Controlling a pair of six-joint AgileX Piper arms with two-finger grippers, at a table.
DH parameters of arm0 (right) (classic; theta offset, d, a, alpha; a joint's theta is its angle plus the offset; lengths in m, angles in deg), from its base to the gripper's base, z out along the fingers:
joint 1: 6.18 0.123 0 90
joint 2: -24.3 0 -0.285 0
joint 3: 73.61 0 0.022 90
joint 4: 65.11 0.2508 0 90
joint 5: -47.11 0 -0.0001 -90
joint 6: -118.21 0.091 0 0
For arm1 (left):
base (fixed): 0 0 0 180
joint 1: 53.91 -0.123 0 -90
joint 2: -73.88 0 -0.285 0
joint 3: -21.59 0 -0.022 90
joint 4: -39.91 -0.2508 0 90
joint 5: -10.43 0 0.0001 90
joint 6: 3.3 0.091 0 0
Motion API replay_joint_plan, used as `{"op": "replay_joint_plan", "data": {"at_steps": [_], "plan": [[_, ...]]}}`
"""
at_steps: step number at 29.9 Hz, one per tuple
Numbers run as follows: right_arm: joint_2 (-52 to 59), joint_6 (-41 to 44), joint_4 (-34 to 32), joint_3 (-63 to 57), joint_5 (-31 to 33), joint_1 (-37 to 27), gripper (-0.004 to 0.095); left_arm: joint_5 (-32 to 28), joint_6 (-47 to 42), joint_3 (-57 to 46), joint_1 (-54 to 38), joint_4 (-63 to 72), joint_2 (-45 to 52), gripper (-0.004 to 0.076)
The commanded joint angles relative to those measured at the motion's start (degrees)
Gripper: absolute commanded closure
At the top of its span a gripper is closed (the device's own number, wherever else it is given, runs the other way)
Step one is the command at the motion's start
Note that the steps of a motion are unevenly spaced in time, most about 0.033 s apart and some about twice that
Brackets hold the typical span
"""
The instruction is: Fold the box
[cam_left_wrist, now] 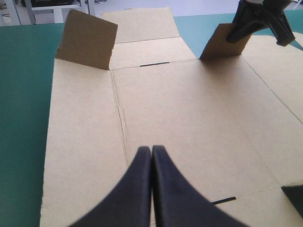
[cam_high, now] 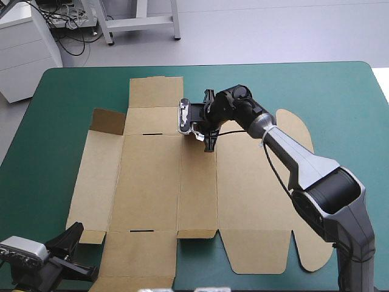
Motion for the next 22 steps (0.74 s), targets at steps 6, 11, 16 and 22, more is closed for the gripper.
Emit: {"op": "replay_joint_plan", "data": {"at_steps": [6, 11, 16, 22], "plan": [[2.58, -1.08, 2.52, 1.96, -1.76, -0.03, 0.0599, -4.25, -0.13, 1.22, 0.04, 1.14, -0.29, 0.0756], [2.8, 5.04, 1.74, 3.22, -1.83, -0.03, 0.0369, -4.25, -0.13, 1.22, 0.04, 1.14, -0.29, 0.0756], [4.61, 19.64, -3.28, 7.24, -1.15, -0.03, 0.0478, -4.25, -0.13, 1.22, 0.04, 1.14, -0.29, 0.0756], [7.28, 28.67, -6.76, 8.9, 2.94, -0.03, 0.093, -4.25, -0.13, 1.22, 0.04, 1.54, -0.29, 0.0756]]}}
